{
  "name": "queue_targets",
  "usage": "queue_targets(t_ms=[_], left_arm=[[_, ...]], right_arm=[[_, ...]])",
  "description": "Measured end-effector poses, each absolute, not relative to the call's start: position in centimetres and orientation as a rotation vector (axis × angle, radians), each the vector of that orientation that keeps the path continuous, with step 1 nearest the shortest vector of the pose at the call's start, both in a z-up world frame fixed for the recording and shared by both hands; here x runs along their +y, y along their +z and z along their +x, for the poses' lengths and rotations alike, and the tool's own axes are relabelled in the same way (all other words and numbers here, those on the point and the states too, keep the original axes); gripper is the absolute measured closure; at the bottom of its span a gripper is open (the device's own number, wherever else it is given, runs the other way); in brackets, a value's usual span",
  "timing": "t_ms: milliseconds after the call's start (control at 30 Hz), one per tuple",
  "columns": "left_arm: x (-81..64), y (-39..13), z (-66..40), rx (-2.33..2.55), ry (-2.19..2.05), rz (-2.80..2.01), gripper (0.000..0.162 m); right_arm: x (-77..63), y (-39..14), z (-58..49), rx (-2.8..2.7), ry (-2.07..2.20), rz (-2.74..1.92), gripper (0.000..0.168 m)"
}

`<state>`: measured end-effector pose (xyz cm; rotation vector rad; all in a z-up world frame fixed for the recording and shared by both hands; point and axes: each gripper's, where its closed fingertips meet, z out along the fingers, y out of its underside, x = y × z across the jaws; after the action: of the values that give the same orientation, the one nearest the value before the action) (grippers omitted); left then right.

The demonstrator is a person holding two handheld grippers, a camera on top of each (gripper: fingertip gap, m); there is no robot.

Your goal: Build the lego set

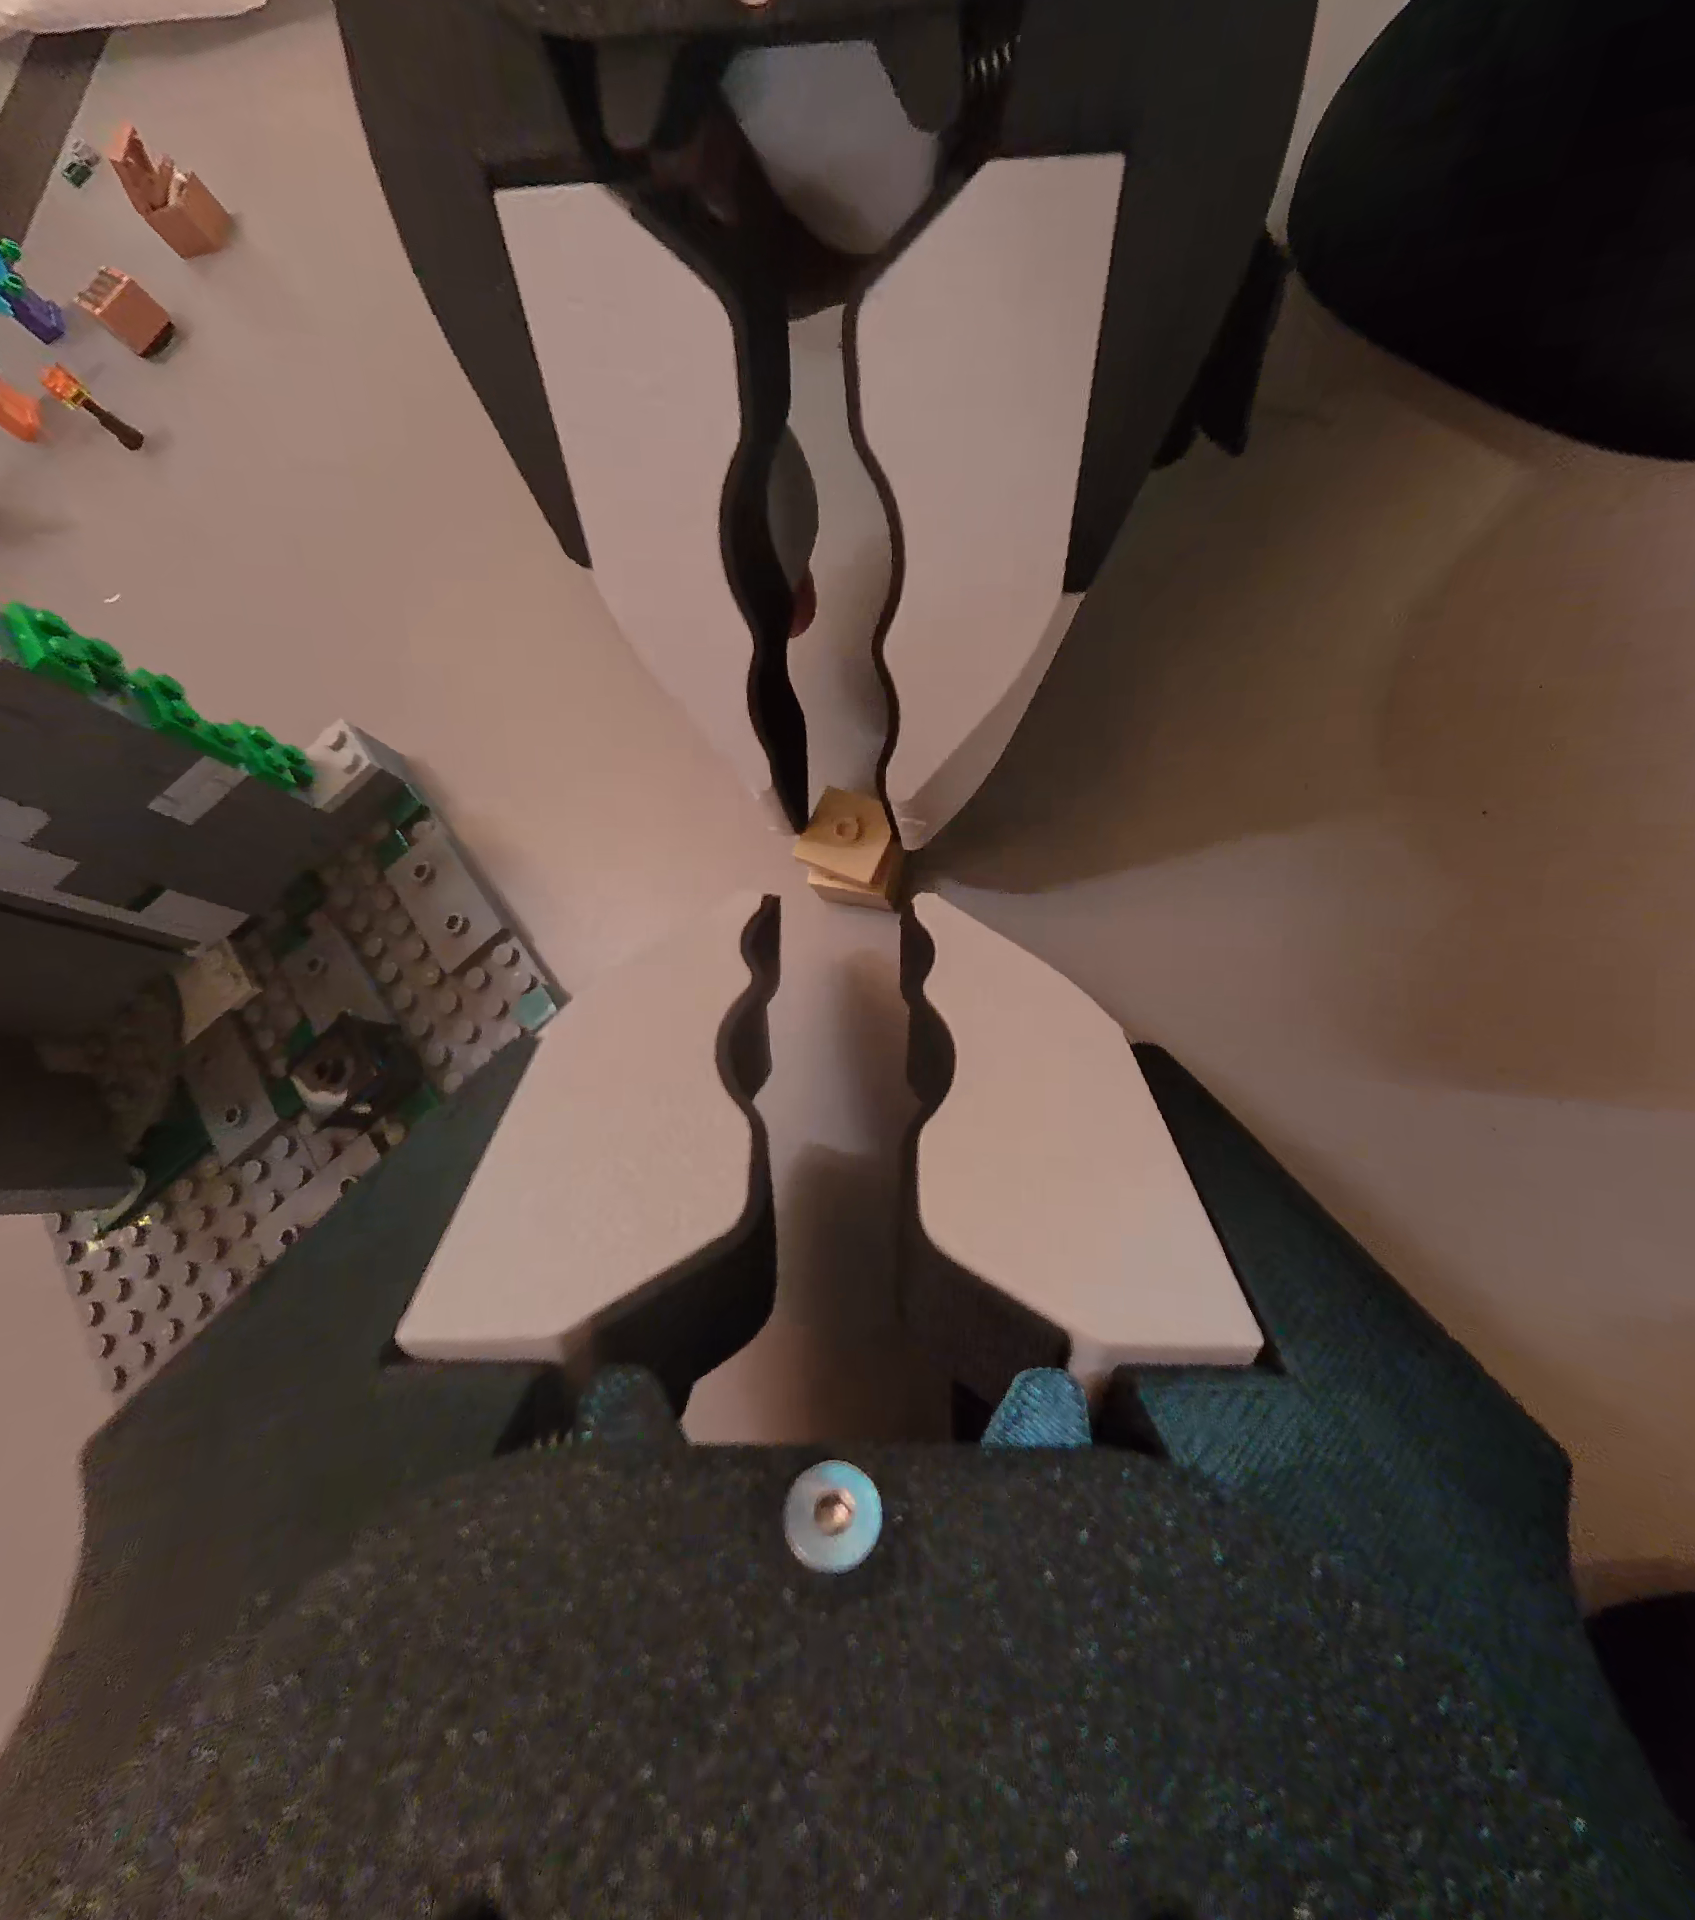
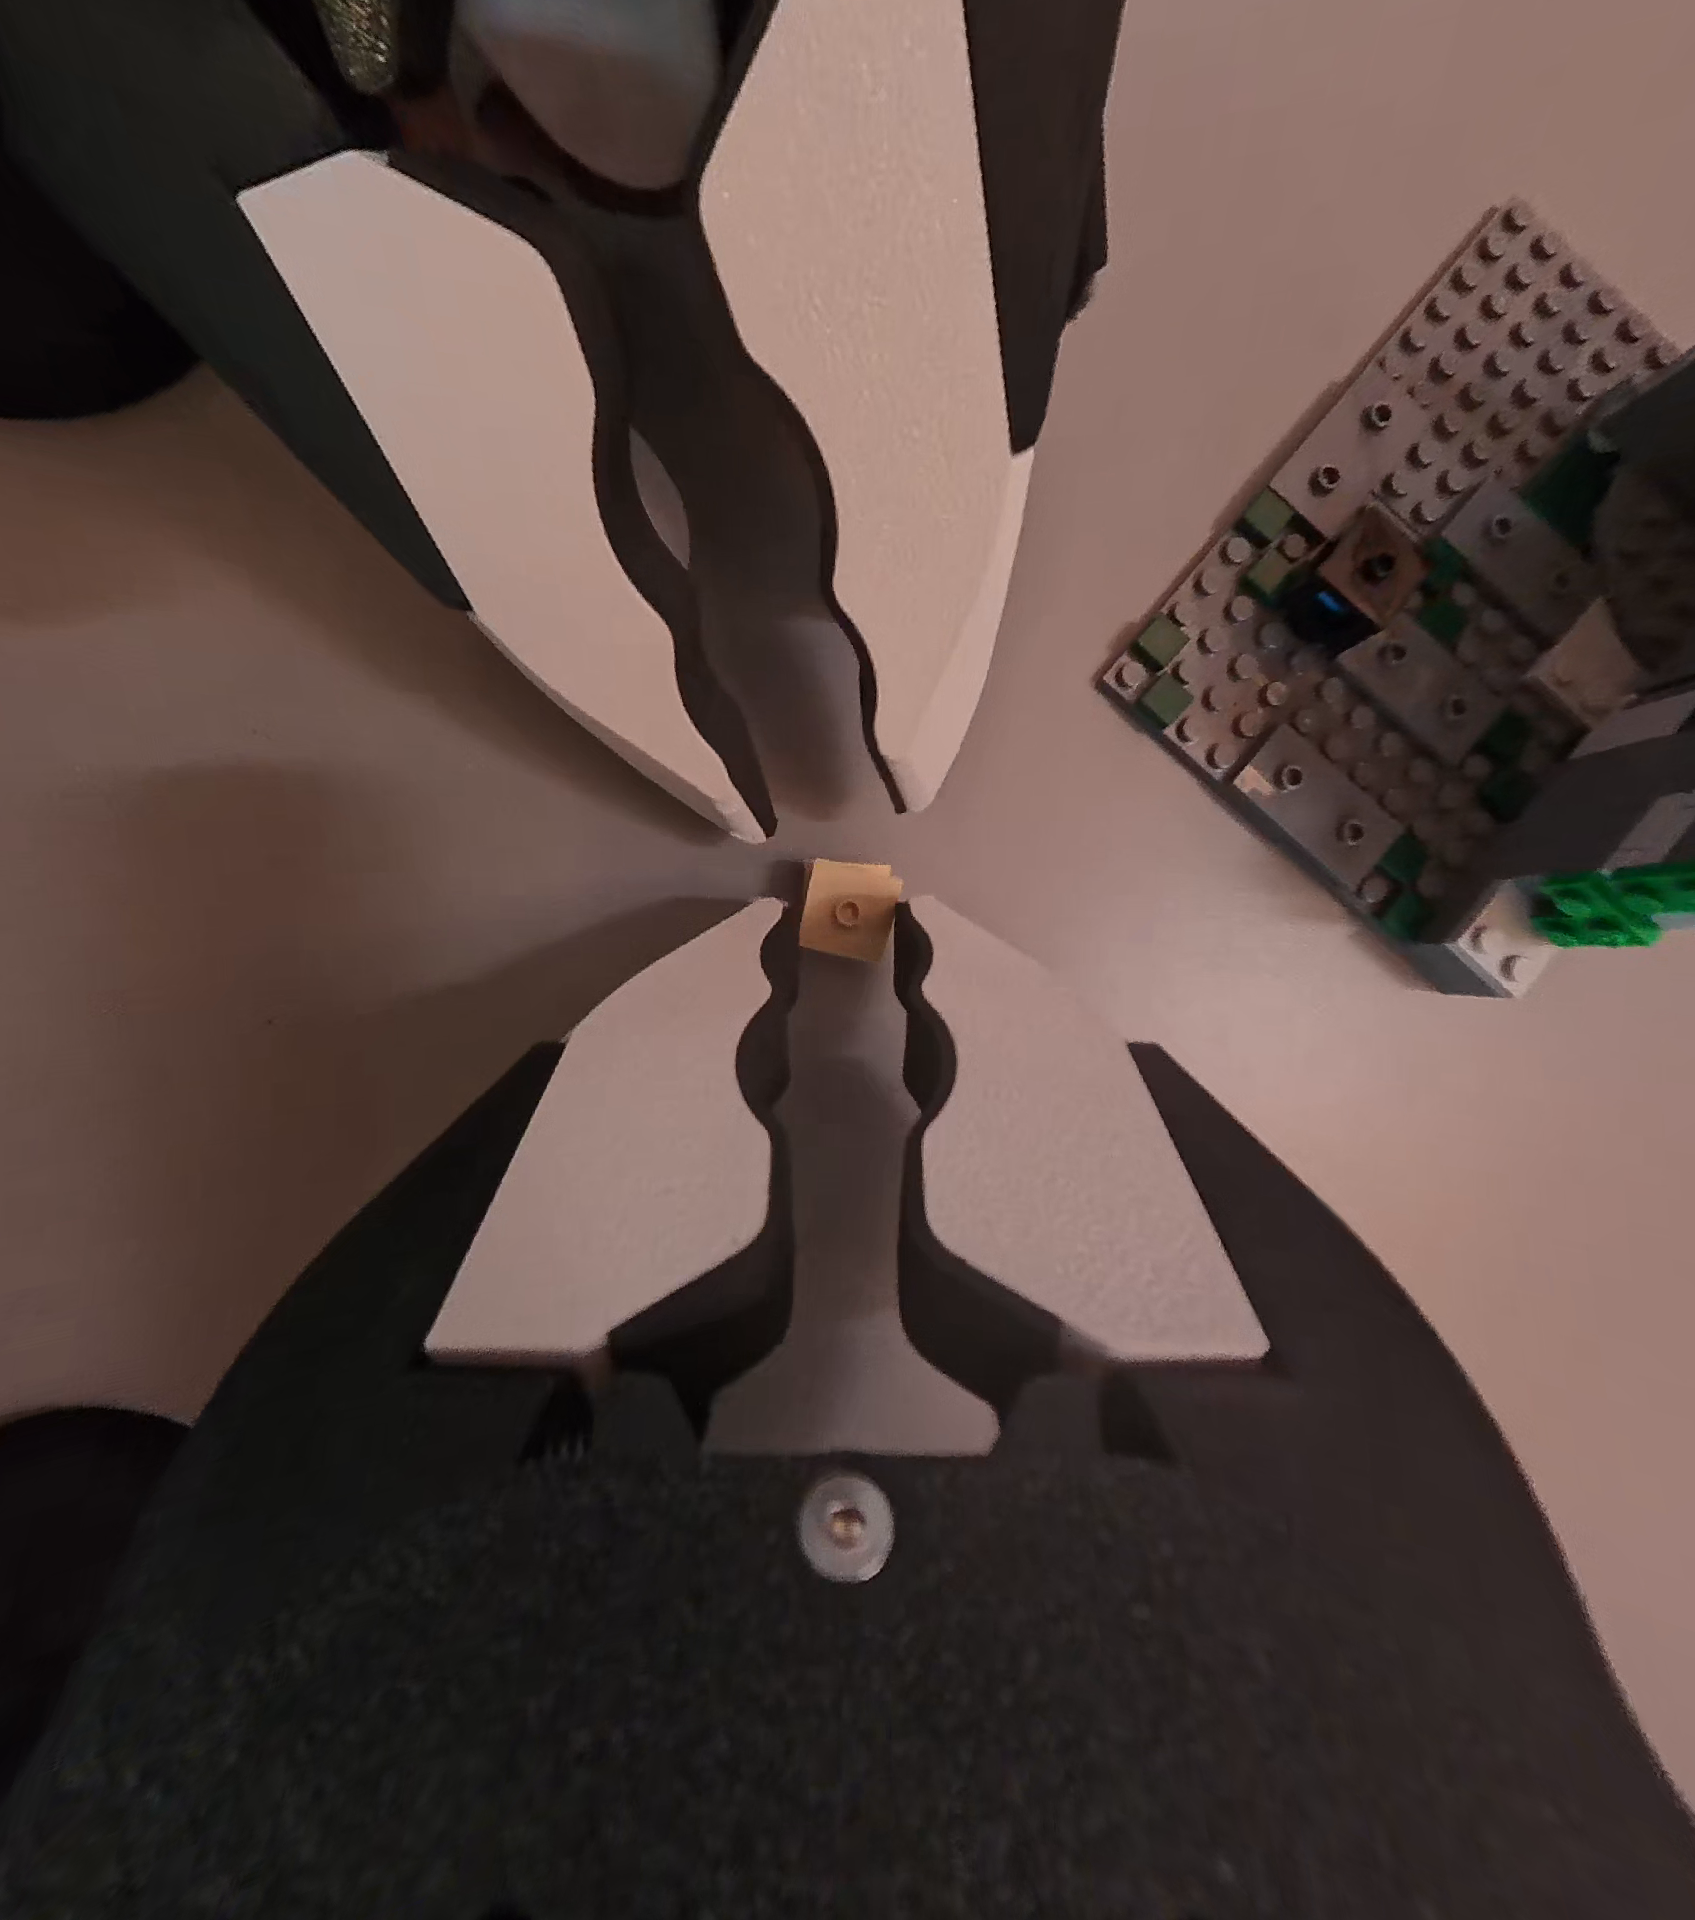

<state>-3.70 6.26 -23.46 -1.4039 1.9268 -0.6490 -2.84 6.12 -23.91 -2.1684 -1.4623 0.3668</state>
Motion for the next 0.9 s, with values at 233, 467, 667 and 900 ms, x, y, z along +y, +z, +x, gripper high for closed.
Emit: queue_targets(t_ms=[233, 467, 667, 900], left_arm=[[6.2, -23.3, -3.8, 1.926, -0.671, -1.398, 0.149], [6.3, -23.5, -3.8, 1.931, -0.664, -1.402, 0.147], [6.3, -23.7, -3.9, 1.939, -0.656, -1.405, 0.147], [6.2, -23.6, -4.0, 1.943, -0.657, -1.403, 0.147]], right_arm=[[6.1, -24.0, -3.0, -1.495, 0.366, -2.152, 0.151], [6.1, -23.9, -3.1, -1.507, 0.372, -2.13, 0.148], [5.9, -23.9, -3.0, -1.492, 0.382, -2.144, 0.143], [6.0, -25.0, -3.0, -1.487, 0.393, -2.19, 0.143]])
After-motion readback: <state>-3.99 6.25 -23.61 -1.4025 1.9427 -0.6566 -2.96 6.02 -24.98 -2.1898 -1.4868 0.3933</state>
